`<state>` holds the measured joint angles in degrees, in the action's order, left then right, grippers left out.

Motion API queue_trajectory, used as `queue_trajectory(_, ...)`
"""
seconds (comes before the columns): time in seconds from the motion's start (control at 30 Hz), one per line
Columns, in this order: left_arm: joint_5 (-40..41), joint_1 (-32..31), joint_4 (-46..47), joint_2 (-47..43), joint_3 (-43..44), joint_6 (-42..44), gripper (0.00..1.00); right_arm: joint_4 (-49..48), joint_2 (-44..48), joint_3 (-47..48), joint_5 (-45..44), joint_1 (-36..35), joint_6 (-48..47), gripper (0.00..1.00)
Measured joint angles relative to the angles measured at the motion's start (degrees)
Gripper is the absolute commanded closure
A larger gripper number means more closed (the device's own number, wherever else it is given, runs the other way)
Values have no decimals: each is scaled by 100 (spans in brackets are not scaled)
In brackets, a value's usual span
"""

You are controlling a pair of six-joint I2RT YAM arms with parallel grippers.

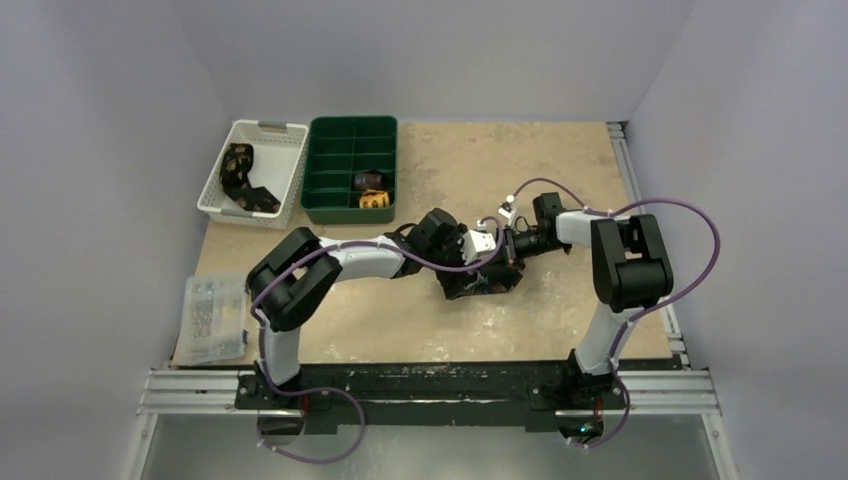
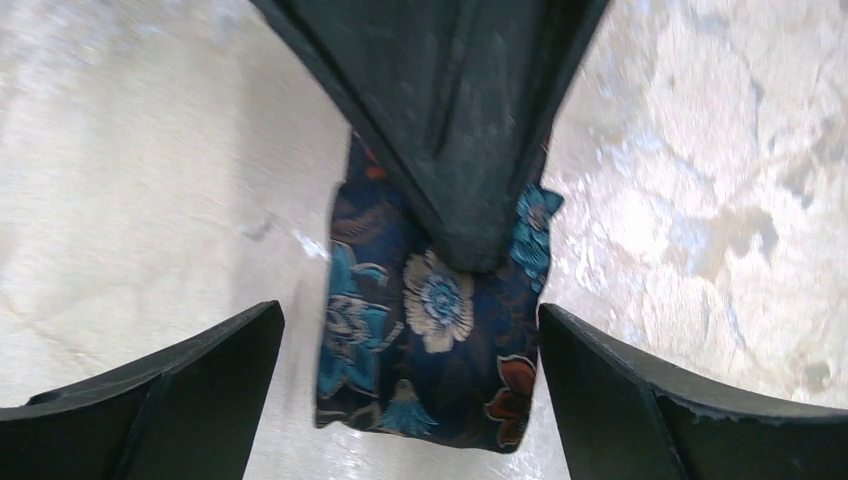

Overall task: Roll the ties
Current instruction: Roll the tie at the center of the board.

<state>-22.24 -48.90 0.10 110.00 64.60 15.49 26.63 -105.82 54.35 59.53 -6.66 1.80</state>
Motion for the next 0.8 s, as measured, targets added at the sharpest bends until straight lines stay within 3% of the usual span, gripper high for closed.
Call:
queue_trajectory(0.23,422,74,772,-306,-118,-553,0,85,0,105,-146,28,-79,100)
queue_trajectory(0.43,446,332,1860,-944,-914,-861,0,120,0,114,-177,39,-96,100)
queue_trajectory(0.63,-557,970,1969,-1429,-879,-1121,0,254,-31,192,-251,39,-131,100)
queue_trajectory(0.8,-986,890,2245,-1384,-1058,-970,5,555,-170,398,-319,46,-208,100)
